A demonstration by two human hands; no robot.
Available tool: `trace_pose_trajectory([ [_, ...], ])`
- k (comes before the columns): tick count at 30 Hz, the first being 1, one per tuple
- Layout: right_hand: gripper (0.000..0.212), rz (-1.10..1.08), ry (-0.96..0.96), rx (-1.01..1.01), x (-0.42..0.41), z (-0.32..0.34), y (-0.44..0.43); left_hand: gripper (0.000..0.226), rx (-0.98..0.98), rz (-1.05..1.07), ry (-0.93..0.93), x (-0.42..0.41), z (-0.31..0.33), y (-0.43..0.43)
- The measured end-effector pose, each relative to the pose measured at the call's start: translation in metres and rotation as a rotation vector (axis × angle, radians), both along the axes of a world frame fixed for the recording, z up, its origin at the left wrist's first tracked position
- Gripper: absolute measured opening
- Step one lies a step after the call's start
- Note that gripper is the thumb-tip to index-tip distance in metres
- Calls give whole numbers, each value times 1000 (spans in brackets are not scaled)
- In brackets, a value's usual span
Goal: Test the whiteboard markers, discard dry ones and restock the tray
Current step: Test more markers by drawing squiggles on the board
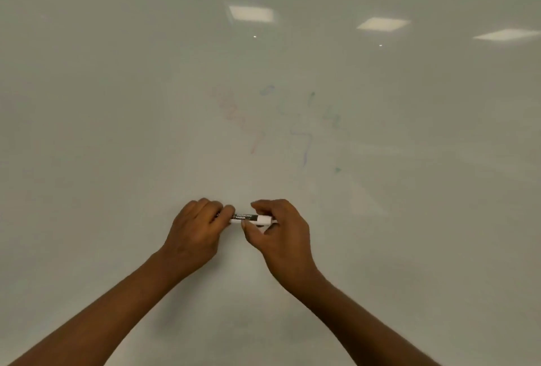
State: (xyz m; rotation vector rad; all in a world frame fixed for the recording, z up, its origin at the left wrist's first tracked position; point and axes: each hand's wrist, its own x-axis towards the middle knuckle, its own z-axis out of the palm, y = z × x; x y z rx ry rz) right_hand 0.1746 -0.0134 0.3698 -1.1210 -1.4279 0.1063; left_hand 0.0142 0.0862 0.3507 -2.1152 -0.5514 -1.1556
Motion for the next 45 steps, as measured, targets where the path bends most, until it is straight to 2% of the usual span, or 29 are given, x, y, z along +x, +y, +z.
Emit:
trace_pose_trajectory([
  [2,31,332,436,-121,-4,32,-8,22,0,-31,-76,3,31,-5],
  [3,33,393,503,-131,-5,42,-7,25,7,-51,-87,4,46,-7],
  [5,32,422,470,-122,-9,56,-4,22,46,-98,-82,6,66,-10],
  [9,12,436,431,-89,-17,71,-1,17,154,-147,-90,13,89,-13],
  [15,21,417,438,-71,-15,88,2,9,258,-143,-27,11,106,-12],
  [22,23,400,416,-18,-17,89,3,21,199,-156,34,9,115,-10],
  [26,23,356,375,24,-16,88,5,25,133,-140,5,7,117,-6],
  [31,23,277,281,172,-13,95,2,27,191,-178,19,10,129,-5],
  [36,9,344,267,221,-11,100,0,32,257,-182,58,14,142,-4],
  [38,12,406,285,271,-8,99,0,40,232,-174,63,14,146,-5],
  [40,20,448,303,367,-3,97,1,57,138,-148,-21,12,150,-6],
  [42,25,415,301,469,2,96,3,66,80,-126,-99,10,153,-4],
  [45,23,253,265,537,7,99,9,54,124,-96,-89,9,153,2],
])
